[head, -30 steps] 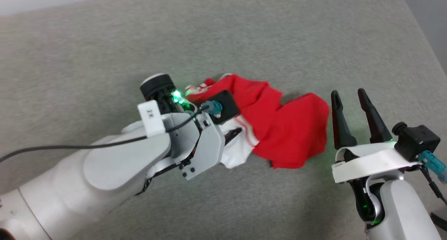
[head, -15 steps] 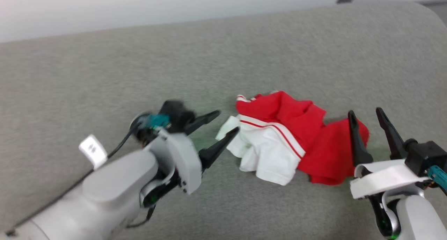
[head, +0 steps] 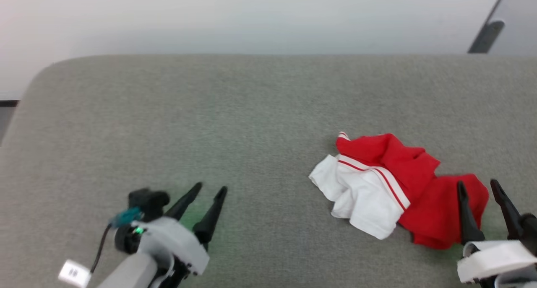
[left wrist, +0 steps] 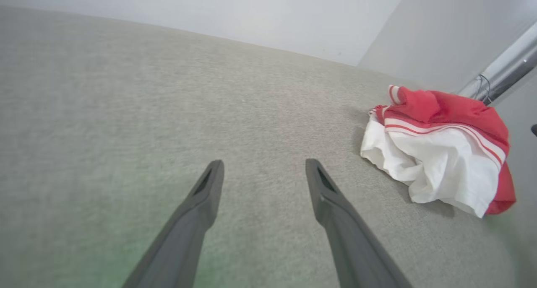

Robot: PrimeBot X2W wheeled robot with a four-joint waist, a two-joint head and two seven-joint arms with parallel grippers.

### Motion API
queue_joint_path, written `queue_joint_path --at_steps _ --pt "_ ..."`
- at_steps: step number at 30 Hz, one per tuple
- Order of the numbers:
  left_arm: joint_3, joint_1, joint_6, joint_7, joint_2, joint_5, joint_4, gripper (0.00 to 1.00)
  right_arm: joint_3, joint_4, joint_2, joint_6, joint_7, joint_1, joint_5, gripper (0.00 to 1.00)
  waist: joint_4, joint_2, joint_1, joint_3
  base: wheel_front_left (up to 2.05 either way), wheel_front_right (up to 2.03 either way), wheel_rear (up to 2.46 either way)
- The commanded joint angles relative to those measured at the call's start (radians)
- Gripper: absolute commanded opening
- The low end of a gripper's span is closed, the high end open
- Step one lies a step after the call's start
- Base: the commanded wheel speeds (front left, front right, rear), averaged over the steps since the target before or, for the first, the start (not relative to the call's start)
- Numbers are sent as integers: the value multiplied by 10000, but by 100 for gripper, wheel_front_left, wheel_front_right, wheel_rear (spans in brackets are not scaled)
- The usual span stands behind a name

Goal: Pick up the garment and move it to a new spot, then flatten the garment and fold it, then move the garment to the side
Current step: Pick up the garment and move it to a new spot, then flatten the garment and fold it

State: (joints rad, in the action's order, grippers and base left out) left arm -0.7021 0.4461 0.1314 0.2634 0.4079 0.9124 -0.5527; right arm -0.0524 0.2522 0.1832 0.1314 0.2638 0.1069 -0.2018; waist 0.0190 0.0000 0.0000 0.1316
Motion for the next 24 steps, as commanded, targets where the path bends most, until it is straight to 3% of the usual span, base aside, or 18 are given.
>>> queue_joint_path --at_steps 1,8,13,20,24 --pt "446 -387 -32 11 -109 -275 121 100 -67 -61 46 -14 6 -185 36 100 441 0 0 -458 0 0 0" --pt "3925 -2718 -128 7 -812 -2650 1291 100 -185 -310 62 -14 6 -696 -12 100 494 0 0 -909 0 0 0" --pt "5734 -3931 -89 8 -1462 -4307 2369 100 -132 -555 26 -14 6 -754 -66 100 401 0 0 -1179 0 0 0" --pt "6830 -4724 -18 8 -2033 -6180 3692 100 -113 -1006 -71 -14 6 -815 -248 100 321 0 0 -1285 0 0 0" --pt "7038 -4975 -17 8 -2241 -6662 3777 100 -53 -1117 -130 -14 6 -873 -259 100 236 0 0 -1247 0 0 0"
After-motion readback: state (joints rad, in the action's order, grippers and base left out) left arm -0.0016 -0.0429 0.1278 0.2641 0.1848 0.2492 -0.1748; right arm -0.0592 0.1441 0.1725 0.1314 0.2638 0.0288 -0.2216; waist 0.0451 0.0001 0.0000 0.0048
